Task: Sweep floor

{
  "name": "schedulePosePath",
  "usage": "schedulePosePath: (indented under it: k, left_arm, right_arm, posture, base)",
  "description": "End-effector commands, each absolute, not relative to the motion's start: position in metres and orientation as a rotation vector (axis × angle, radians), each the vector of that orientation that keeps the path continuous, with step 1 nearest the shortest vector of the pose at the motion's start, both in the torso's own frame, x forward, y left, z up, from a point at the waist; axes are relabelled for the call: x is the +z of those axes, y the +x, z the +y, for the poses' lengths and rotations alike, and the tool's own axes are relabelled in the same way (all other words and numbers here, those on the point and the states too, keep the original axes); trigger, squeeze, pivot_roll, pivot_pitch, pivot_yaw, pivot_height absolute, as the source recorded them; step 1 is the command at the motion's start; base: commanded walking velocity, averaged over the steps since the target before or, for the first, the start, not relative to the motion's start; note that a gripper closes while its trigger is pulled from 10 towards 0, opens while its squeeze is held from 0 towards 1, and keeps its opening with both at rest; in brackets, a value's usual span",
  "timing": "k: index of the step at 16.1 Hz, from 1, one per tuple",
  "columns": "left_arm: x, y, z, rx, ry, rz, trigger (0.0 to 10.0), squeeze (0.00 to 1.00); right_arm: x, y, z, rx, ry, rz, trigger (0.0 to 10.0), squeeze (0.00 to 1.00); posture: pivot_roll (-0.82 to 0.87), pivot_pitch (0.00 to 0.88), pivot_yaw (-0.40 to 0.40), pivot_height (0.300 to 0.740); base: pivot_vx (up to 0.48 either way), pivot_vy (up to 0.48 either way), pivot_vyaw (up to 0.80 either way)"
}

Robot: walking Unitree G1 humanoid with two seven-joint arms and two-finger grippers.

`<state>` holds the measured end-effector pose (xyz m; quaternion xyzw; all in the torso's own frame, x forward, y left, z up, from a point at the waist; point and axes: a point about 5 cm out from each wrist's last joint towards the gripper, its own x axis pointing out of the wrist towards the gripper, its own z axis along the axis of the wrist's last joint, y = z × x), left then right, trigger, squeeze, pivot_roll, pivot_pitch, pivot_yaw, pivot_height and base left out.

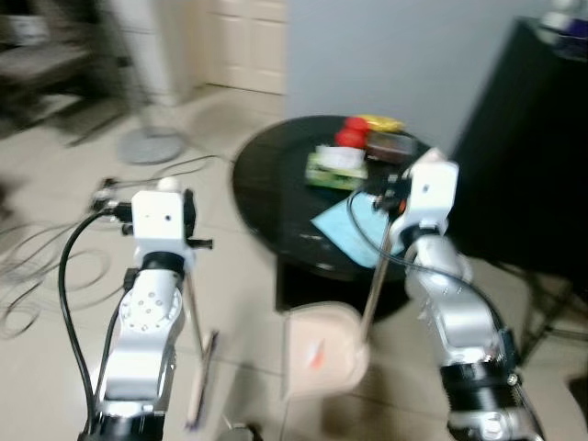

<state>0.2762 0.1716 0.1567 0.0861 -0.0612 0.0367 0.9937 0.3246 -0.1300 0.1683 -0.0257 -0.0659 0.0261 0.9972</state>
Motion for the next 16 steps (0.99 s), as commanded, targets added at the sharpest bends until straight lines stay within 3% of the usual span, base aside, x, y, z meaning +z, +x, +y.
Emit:
schedulePosePath:
  k: [1,7,9,13,16]
  left_arm:
    - [0.161,0.273,0.173,0.059,0.199,-0.130,10.0,0.00]
    - [0.167,0.277,0.175,0.068,0.280,-0.148,10.0,0.00]
    - [0.169,0.277,0.171,0.048,0.272,-0.147,10.0,0.00]
    - [0.161,0.293,0.155,-0.096,0.189,-0.121,10.0,0.00]
    - [0.158,0.297,0.149,-0.129,0.240,-0.104,10.0,0.00]
  right_arm:
    - [0.186,0.323,-0.127,0.060,-0.037,-0.222,10.0,0.00]
    - [0.180,0.317,-0.115,0.100,0.013,-0.199,10.0,0.00]
    - [0.181,0.314,-0.115,0.114,0.014,-0.203,10.0,0.00]
    - [0.168,0.305,-0.132,-0.041,0.008,-0.169,10.0,0.00]
    - [0.169,0.301,-0.142,-0.082,-0.001,-0.168,10.0,0.00]
  posture:
    - [-0.02,0.000,-0.035,0.740]
    - [-0.02,0.000,-0.045,0.740]
    - [-0.02,0.000,-0.022,0.740]
    - [-0.11,0.000,0.078,0.740]
    - [-0.11,0.000,0.103,0.740]
  base:
    - [0.000,0.000,0.80]
    - [0.000,0.000,0.80]
    - [0.000,0.000,0.80]
    - [0.000,0.000,0.80]
    - [0.000,0.000,0.80]
